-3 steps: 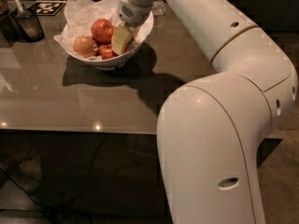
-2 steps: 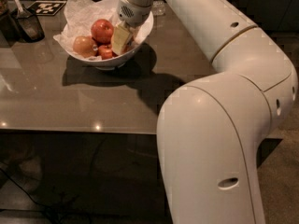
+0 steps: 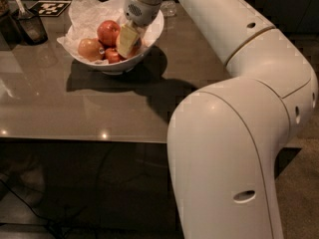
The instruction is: Pick apple from white bowl
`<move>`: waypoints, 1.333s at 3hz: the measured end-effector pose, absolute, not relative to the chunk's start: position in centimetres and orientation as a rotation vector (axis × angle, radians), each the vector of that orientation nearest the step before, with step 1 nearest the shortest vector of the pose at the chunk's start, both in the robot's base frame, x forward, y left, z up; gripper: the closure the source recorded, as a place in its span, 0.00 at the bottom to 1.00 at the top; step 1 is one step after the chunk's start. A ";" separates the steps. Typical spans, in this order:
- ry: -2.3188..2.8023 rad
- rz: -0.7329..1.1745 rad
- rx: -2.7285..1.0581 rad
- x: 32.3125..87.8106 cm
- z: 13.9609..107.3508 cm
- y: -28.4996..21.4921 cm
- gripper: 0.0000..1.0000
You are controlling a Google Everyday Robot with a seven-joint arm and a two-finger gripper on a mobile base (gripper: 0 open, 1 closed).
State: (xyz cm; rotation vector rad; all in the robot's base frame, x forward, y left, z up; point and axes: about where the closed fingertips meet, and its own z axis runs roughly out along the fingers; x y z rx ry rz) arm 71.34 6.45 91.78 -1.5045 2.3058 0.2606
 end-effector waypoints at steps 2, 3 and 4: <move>2.156 0.269 -1.586 70.0 98.0 7.6 1.00; 2.095 0.235 -1.598 69.2 101.5 7.9 1.00; 2.082 0.237 -1.584 69.8 101.4 8.4 1.00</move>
Offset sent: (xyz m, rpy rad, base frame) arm -0.0223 0.0057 0.1163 0.0352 -0.1043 0.1482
